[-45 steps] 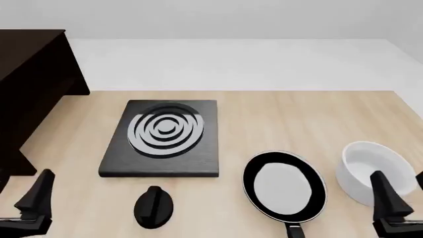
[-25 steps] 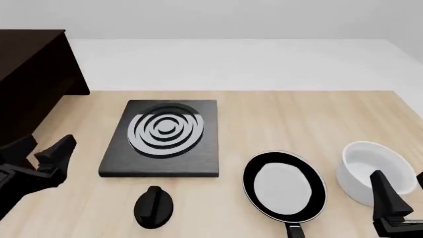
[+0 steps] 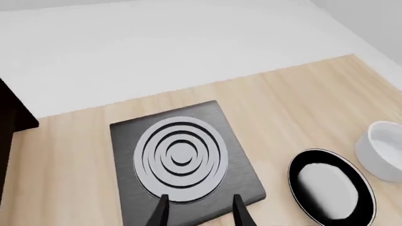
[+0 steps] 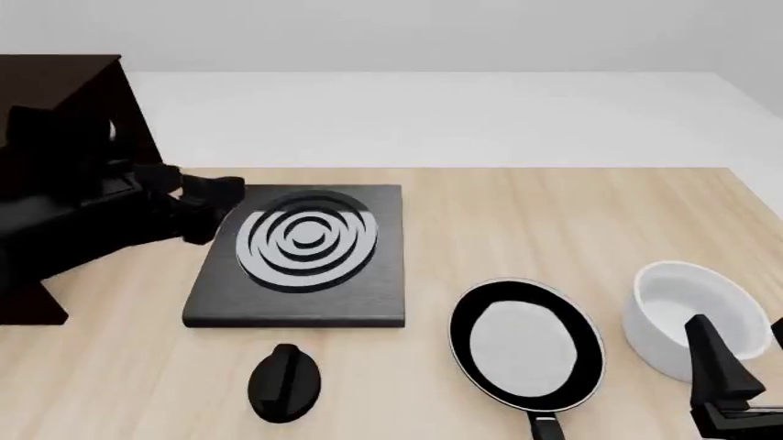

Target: Put the frying pan under the cabinet shelf.

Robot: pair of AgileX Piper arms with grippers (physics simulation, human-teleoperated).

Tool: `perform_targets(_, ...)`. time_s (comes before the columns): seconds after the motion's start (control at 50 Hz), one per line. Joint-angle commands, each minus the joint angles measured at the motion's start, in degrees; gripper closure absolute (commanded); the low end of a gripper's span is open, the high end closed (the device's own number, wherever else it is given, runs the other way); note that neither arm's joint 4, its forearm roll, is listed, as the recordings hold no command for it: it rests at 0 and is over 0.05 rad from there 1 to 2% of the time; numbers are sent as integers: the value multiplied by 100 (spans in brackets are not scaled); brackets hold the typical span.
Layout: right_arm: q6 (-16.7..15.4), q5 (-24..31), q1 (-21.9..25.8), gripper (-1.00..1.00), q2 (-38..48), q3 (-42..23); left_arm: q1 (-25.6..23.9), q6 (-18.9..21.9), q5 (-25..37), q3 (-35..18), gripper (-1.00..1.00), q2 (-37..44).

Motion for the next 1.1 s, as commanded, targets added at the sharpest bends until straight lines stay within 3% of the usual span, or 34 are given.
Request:
perform_targets(0.02,6,12,-1,-100,-9,-1,-657,-193,665,-1210,-100,1163)
perform_targets(0.14,8,7,-1,-100,-3,-3,-1004,-394,787,-1556,-100,1717)
perform_targets(0.16,9,1,-1,-100,2,-2,-1216,-714,835,-1625,-100,1927)
perform_targets(0.18,6,-2,-1,-100,4,-1,-1246,-765,860,-1660,-100,1995)
perform_targets(0.26,8,-44,-1,-100,34,12,-1393,-742,964,-1938,-100,2271)
perform_targets(0.44,-10,-3,1,-100,-3,4,-2001,-1581,1216,-2287,-100,2763)
perform_targets(0.5,6,-44,-1,-100,32,14,-1941,-1448,1216,-2384,-100,2824)
perform_targets(0.52,2,-12,-1,-100,6,6,-1970,-1683,1161,-2328,-100,2868)
perform_targets(0.54,-3,-12,0,-100,6,6,-1932,-1579,1170,-2368,-100,2904)
perform_targets(0.58,-7,-44,1,-100,28,16,-2221,-1795,1095,-2341,-100,3000)
perform_targets(0.62,6,-35,-1,-100,23,14,-2105,-1722,1068,-2346,-100,3103)
perform_targets(1.1,-3,-15,0,-100,5,9,-3103,-2498,482,-2262,-100,3990)
